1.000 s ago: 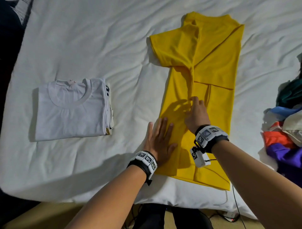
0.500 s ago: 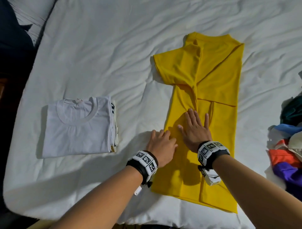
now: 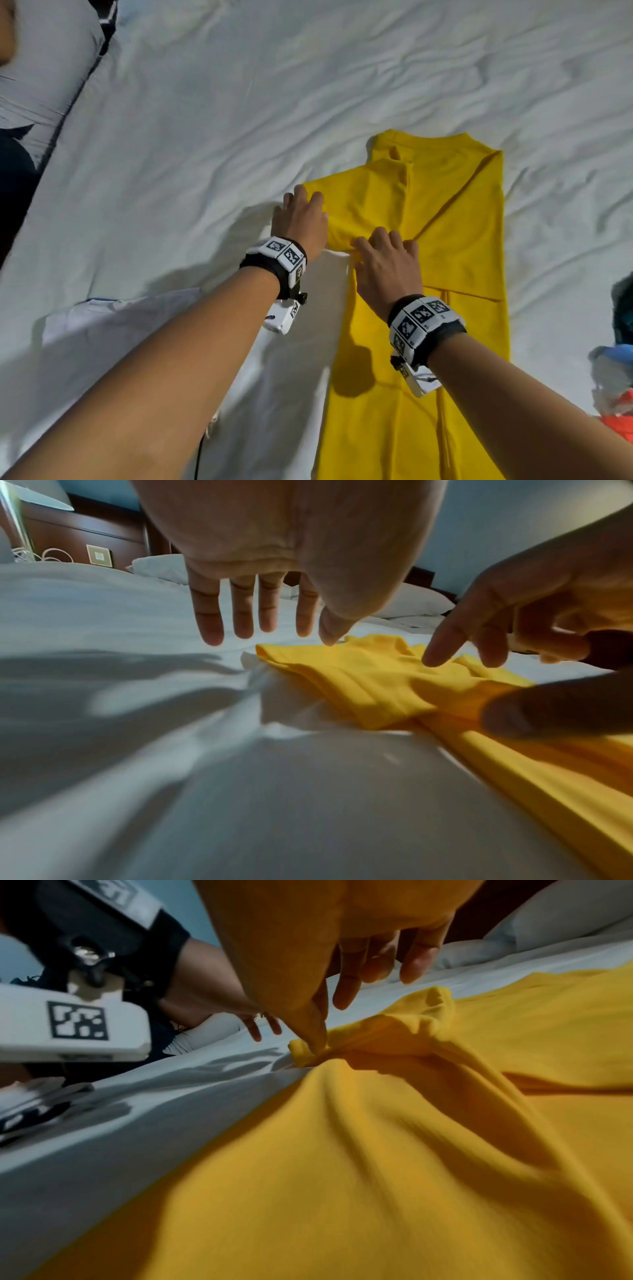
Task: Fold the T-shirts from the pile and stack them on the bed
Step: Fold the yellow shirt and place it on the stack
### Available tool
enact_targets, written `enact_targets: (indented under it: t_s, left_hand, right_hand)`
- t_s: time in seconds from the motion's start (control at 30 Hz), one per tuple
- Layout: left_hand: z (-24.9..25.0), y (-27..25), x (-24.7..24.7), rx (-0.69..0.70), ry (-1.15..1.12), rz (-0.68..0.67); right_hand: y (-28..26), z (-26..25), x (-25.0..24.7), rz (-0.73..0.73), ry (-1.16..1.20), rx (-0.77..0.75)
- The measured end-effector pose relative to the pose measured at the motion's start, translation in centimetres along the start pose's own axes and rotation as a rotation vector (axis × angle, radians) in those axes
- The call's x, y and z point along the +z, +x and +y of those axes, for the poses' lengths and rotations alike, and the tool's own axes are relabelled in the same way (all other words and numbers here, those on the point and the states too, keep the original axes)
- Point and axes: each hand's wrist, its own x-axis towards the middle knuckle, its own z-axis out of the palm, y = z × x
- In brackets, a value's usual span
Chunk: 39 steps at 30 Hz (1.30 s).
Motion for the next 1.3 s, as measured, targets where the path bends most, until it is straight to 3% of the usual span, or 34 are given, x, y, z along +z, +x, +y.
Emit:
enact_targets:
  t_s: [0.23,0.4,0.6,0.87,1.1,1.23,1.3]
  left_hand:
    - [0.1,6.7,0.9,0.051,0.032,-0.104]
    - [0.2,8.4,1.2,0.016,-0.035,-0.083]
    - [2.2,7.7,-2.0,-0.024,-0.148,-0.095]
    - [7.5,4.5,-6.0,-0.196,-0.813,-0.072]
    - [9.1,-0.5,1.8,-0.448,-1.045,-0.229]
    - [9.1,-2.1,4.8,-0.514,-1.04,-0.218]
    - [9.1,-2.5,5.3,-0.527,-1.033,-0.189]
  right_hand:
    - [3.6,0.6,1.8,0.012,-0.066,-0.12]
    - [4.2,1.3,2.2,0.034,-0.045,-0.106]
    - [3.0,3.0,0.5,0.164,0.145,0.153]
    - [-0.9,8.9,-1.9,0.209,0.412,0.46]
    - [-3.8,13.4,-0.6,0.09,0.321,0.431]
    - [-4.9,14.0,-0.7,-0.093,0.112,0.383]
    - [-4.9,13.4,-1.3,-0.093,0.114,0.404]
